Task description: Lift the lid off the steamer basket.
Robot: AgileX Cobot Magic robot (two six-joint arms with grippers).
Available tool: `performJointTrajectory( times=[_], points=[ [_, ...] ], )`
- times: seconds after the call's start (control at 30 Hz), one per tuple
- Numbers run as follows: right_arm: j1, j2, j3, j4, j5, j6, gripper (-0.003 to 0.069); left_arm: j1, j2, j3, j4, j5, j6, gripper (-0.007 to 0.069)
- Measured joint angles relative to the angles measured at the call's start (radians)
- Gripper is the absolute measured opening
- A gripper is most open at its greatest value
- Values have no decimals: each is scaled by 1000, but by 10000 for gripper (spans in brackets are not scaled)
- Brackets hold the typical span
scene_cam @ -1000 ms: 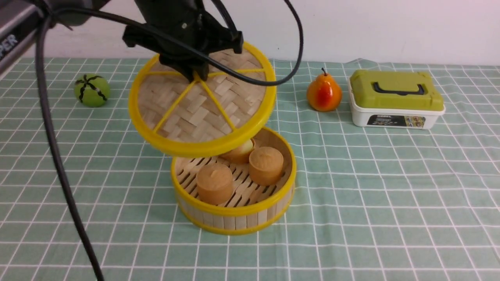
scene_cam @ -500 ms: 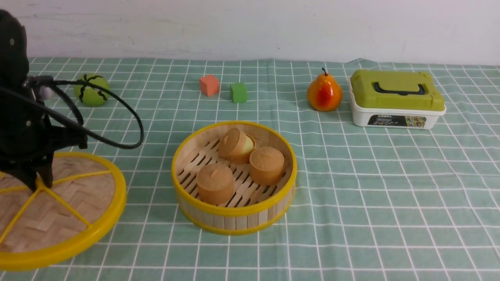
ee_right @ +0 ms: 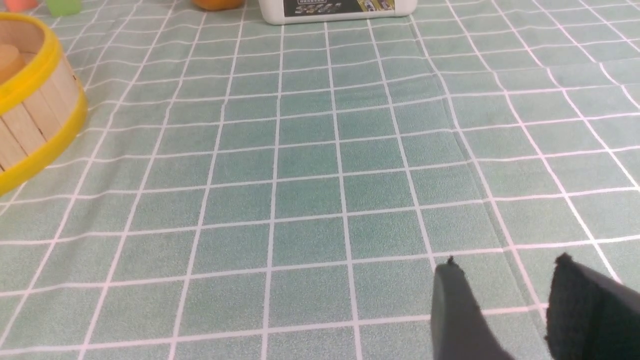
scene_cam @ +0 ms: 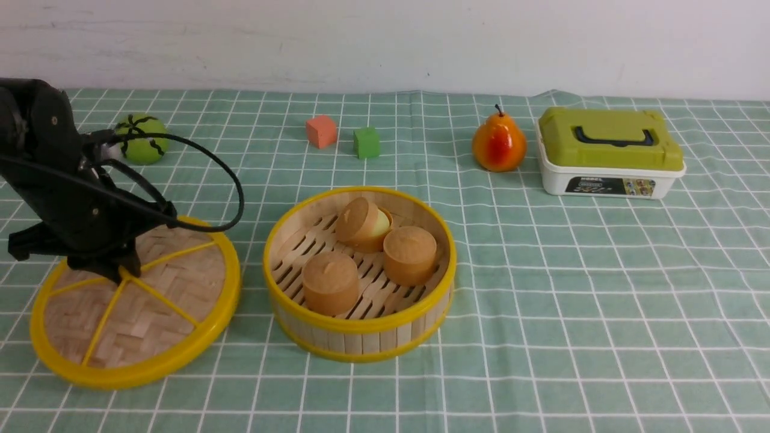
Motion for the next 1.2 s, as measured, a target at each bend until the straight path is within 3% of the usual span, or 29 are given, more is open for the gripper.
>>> performJointTrajectory(
  times=[0.13, 0.33, 0.4, 0.47, 0.6, 0.67, 0.8, 0.83, 0.97, 1.1, 1.2],
  points=[
    [0, 0, 0, 0, 0, 0, 242, 0, 16, 0, -53, -12, 13, 118],
    [0, 0, 0, 0, 0, 0, 242, 0, 39, 0, -117, -16, 15, 242],
    [0, 0, 0, 0, 0, 0, 242, 0, 39, -3, -110, -7, 16, 318],
    [0, 0, 0, 0, 0, 0, 242, 0, 39, -28, -97, 34, 16, 378],
    [0, 0, 0, 0, 0, 0, 242, 0, 35, -99, -90, 149, 20, 424],
    [0, 0, 0, 0, 0, 0, 241, 0, 26, -140, -92, 206, 31, 417],
    [0, 0, 0, 0, 0, 0, 240, 0, -34, -229, -101, 312, 49, 288],
    [0, 0, 0, 0, 0, 0, 240, 0, -86, -249, -107, 342, 67, 183],
    [0, 0, 0, 0, 0, 0, 240, 0, -232, -230, -141, 400, 141, -13],
    [0, 0, 0, 0, 0, 0, 240, 0, -429, -121, -205, 397, 171, -13],
    [0, 0, 0, 0, 0, 0, 241, 0, -621, 29, -292, 301, 210, -13]
  ],
)
